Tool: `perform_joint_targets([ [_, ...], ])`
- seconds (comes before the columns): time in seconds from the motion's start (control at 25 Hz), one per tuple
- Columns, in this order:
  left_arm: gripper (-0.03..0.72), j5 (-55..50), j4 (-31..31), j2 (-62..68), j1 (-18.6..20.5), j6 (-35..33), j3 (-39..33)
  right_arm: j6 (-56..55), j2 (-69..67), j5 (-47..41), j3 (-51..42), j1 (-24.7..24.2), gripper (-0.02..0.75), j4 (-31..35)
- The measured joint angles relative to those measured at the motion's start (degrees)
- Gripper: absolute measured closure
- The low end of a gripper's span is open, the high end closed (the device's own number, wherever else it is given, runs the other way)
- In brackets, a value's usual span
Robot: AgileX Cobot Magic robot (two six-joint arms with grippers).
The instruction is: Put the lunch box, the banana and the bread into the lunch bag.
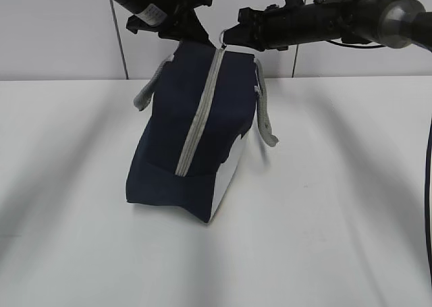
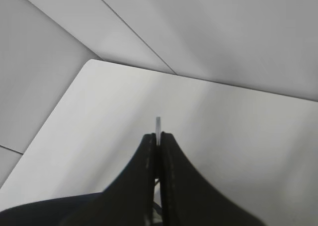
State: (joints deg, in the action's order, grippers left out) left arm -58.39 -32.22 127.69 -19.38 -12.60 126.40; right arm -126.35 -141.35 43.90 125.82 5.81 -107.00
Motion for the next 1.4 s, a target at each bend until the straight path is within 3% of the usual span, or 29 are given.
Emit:
perform_joint_targets([
  [0.24,0.675,-1.27,-2.98,0.00,-0.35,-3.34,0.00,-0.13,0.00,-0.32,-0.12,0.00,0.754,0.00],
  [1.4,0.677,-5.53,-2.01,-3.32,-0.42,-4.29,0.00,-0.87,-1.88,0.78,-0.12,0.00,0.754,2.58],
])
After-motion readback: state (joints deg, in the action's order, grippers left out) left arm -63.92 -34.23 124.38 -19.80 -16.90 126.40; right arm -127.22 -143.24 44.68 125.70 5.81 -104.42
